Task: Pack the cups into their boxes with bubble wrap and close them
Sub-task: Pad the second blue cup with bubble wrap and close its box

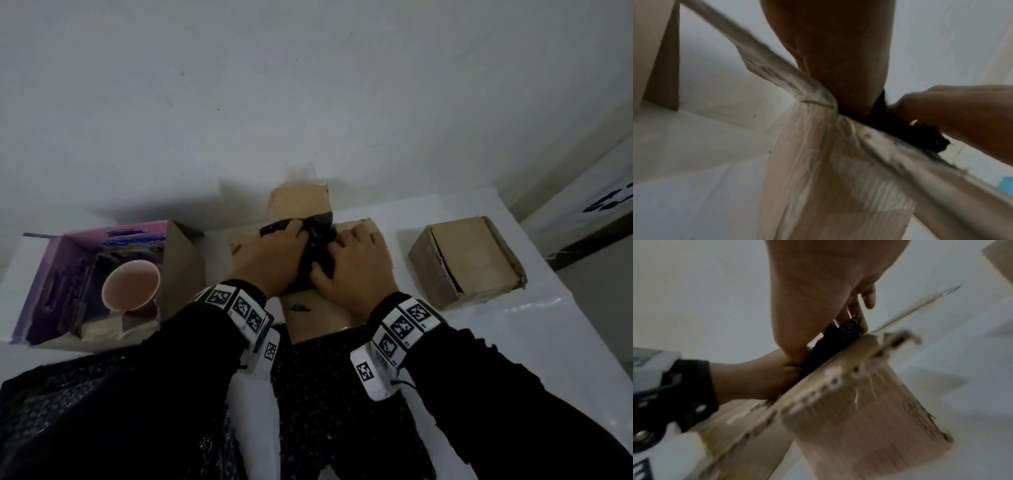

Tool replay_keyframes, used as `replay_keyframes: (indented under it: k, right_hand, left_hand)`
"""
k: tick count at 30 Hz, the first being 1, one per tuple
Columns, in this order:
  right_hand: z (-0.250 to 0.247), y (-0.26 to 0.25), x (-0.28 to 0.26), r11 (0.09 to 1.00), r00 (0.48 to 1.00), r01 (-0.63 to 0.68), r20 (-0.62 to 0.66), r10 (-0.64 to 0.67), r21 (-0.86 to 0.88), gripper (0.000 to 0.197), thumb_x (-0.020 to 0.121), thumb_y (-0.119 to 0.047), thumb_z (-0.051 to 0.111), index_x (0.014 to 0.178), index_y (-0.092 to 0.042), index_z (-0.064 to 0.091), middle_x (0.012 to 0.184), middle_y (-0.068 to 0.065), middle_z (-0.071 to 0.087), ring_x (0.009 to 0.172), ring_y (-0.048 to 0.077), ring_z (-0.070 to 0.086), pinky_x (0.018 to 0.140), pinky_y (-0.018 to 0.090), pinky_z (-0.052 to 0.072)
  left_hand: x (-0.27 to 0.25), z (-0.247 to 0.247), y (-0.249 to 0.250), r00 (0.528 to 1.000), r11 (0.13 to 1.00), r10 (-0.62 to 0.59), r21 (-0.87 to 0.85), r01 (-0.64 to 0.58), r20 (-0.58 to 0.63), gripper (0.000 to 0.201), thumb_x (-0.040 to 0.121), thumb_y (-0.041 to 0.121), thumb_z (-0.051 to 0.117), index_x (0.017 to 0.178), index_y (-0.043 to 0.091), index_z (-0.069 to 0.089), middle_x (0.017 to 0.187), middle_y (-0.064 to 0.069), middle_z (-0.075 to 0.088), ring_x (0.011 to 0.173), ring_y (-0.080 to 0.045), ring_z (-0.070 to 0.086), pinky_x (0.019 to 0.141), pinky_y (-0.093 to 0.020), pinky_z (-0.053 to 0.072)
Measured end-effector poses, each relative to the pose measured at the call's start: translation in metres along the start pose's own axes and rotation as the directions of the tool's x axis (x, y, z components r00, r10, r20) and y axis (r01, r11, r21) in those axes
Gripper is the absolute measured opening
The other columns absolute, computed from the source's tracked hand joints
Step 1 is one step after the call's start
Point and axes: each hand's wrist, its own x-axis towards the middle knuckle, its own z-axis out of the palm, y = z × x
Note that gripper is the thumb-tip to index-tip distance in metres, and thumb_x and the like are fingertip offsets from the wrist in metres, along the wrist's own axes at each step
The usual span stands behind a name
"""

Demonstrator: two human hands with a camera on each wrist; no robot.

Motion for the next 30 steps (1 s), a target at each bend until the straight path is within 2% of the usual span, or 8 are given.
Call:
replay_keyframes:
  k: [4,7,9,14,17,20,25,30]
  right_hand:
    - [0.006,-0.007,-0.001,0.995,0.978,0.0,0.209,0.021,-0.103,0.052,0.079,-0.061,0.04,0.092,-0.015,0.06,0.092,0.008,0.069,0.126,0.034,0.041,0.1,0.05,0.014]
    - [0.009,-0.008,0.005,0.989,0.942,0.009,0.334,0.042,-0.148,0.059,0.085,-0.055,0.035,0.12,-0.011,0.052,0.123,0.013,0.064,0.147,0.034,0.015,0.106,0.054,-0.025]
    - [0.01,-0.007,0.013,0.973,0.921,0.05,0.388,0.042,-0.224,0.054,0.09,-0.046,0.036,0.128,-0.011,0.051,0.14,0.016,0.051,0.148,0.032,0.008,0.1,0.058,-0.034]
    - [0.0,-0.004,0.02,0.961,0.919,0.052,0.389,0.061,-0.273,0.028,0.091,-0.026,0.041,0.101,-0.023,0.067,0.124,0.003,0.059,0.137,0.029,0.028,0.102,0.062,-0.03]
    - [-0.003,-0.009,0.012,0.961,0.983,0.047,0.183,0.004,-0.273,0.022,0.08,-0.018,0.046,0.094,-0.022,0.063,0.097,0.0,0.063,0.113,0.031,0.047,0.11,0.058,0.004]
    - [0.003,-0.004,0.008,0.956,0.97,0.228,0.122,-0.208,-0.183,0.028,0.08,-0.019,0.046,0.098,-0.025,0.066,0.1,-0.002,0.063,0.103,0.029,0.052,0.093,0.047,0.024]
    - [0.005,0.008,0.011,0.949,0.951,0.232,0.253,-0.176,-0.212,0.035,0.082,-0.037,0.04,0.078,-0.024,0.073,0.089,-0.013,0.067,0.107,0.024,0.05,0.095,0.048,0.022]
    - [0.007,-0.003,0.0,0.982,0.989,0.081,0.135,-0.058,-0.169,0.057,0.085,-0.068,0.037,0.097,-0.017,0.062,0.095,0.006,0.069,0.122,0.036,0.045,0.107,0.053,0.011]
  left_hand:
    - [-0.003,0.003,-0.001,0.998,0.978,0.065,0.2,-0.063,-0.004,0.039,0.091,0.036,0.04,0.122,0.017,0.053,0.116,0.0,0.061,0.106,-0.026,0.054,0.104,-0.051,0.031]
    - [-0.007,0.002,-0.001,0.999,0.979,0.019,0.201,-0.025,0.03,0.045,0.09,0.04,0.043,0.129,0.017,0.049,0.115,0.003,0.064,0.118,-0.028,0.045,0.111,-0.061,0.009]
    - [-0.008,0.002,-0.001,0.997,0.981,-0.02,0.196,0.005,0.073,0.045,0.091,0.039,0.043,0.131,0.019,0.047,0.113,0.004,0.065,0.122,-0.027,0.043,0.111,-0.062,0.0]
    - [0.002,0.004,-0.009,0.98,0.99,-0.076,0.134,0.052,0.184,0.027,0.091,0.029,0.042,0.116,0.025,0.052,0.098,0.006,0.065,0.109,-0.022,0.054,0.111,-0.064,-0.008]
    - [0.01,0.001,-0.014,0.972,0.99,-0.097,0.121,0.072,0.216,0.022,0.095,0.027,0.038,0.105,0.031,0.057,0.086,0.01,0.066,0.097,-0.017,0.062,0.11,-0.063,-0.015]
    - [0.014,-0.001,-0.013,0.97,0.993,-0.093,0.097,0.073,0.225,0.027,0.098,0.031,0.034,0.105,0.036,0.06,0.089,0.01,0.069,0.096,-0.015,0.064,0.114,-0.06,-0.011]
    - [0.011,-0.003,-0.01,0.979,0.996,-0.087,0.046,0.08,0.184,0.031,0.099,0.029,0.038,0.121,0.037,0.058,0.111,0.006,0.068,0.112,-0.02,0.059,0.119,-0.049,0.011]
    - [-0.001,0.004,-0.006,0.993,0.99,-0.117,0.079,0.115,0.011,0.029,0.092,0.032,0.048,0.115,0.033,0.066,0.112,0.005,0.062,0.114,-0.024,0.049,0.111,-0.047,0.017]
